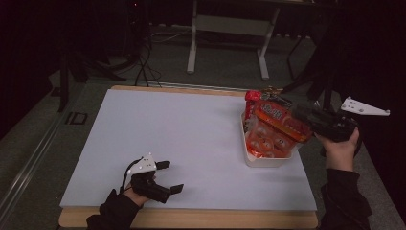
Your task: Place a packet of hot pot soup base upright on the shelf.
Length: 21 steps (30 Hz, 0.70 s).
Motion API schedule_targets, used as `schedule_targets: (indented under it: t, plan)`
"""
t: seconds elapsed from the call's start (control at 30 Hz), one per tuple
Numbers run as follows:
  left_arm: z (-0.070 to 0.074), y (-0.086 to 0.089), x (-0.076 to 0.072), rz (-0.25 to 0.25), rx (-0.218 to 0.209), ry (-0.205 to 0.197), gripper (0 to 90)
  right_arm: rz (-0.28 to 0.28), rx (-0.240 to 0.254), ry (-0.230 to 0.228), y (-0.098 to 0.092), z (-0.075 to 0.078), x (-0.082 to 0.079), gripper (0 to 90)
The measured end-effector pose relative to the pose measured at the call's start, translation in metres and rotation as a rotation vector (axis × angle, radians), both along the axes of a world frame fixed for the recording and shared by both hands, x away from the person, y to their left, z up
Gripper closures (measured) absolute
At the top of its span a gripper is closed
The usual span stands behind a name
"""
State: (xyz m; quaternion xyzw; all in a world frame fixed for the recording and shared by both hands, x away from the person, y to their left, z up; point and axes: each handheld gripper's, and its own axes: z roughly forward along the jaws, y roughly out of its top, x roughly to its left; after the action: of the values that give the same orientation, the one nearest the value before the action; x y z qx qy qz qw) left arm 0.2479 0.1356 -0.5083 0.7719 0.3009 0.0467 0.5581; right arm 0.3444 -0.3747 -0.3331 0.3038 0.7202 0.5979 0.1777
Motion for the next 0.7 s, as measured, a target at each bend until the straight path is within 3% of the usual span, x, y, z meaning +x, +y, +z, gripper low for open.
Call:
schedule_targets:
  t: [0.1,0.33,0.7]
  plan:
    - [0.0,0.0,0.0,0.001,-0.001,0.002,0.0,0.008,-0.022,-0.021,0.008,0.008,-0.004,57.8]
    - [0.0,0.001,0.0,0.003,-0.004,0.002,0.0,0.067,-0.034,-0.022,0.031,0.017,-0.01,51.6]
    - [0.001,0.002,0.0,0.007,-0.007,0.0,0.1,0.166,-0.022,-0.02,0.082,0.004,-0.016,23.9]
